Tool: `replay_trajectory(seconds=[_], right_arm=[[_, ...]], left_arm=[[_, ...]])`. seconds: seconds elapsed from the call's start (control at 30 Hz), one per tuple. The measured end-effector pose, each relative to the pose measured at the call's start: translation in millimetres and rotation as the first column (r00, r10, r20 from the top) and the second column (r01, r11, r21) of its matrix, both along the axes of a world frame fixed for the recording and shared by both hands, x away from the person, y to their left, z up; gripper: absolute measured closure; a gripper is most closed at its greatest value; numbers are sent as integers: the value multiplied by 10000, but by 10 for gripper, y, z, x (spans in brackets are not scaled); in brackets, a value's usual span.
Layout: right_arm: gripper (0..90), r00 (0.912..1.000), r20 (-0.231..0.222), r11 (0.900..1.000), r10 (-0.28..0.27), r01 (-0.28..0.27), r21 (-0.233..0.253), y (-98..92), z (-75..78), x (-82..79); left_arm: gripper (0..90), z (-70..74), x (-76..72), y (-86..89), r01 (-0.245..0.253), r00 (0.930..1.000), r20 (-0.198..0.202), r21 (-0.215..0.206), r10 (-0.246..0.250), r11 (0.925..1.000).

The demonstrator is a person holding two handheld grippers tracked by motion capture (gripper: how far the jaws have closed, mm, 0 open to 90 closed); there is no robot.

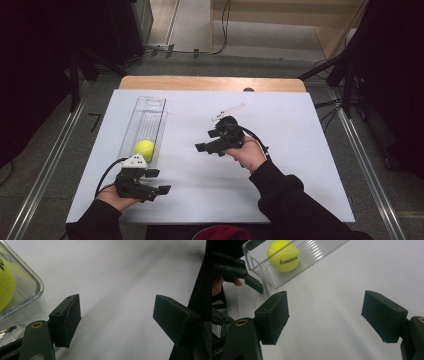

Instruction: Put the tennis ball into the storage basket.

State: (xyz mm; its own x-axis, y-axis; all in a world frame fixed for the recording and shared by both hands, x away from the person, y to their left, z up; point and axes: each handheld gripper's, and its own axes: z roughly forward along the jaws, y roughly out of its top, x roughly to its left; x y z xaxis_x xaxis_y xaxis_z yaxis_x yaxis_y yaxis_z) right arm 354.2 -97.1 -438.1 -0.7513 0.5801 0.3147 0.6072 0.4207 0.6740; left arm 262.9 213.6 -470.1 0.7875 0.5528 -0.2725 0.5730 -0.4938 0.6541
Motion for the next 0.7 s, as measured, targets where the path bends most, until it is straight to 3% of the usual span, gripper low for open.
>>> replay_trajectory(seconds=[0.7], right_arm=[[204,9988,233,9988,-424,418,264,-423,69,-123]], left_arm=[[230,11,-5,-4,44,10000,18,-83,-44,10000]])
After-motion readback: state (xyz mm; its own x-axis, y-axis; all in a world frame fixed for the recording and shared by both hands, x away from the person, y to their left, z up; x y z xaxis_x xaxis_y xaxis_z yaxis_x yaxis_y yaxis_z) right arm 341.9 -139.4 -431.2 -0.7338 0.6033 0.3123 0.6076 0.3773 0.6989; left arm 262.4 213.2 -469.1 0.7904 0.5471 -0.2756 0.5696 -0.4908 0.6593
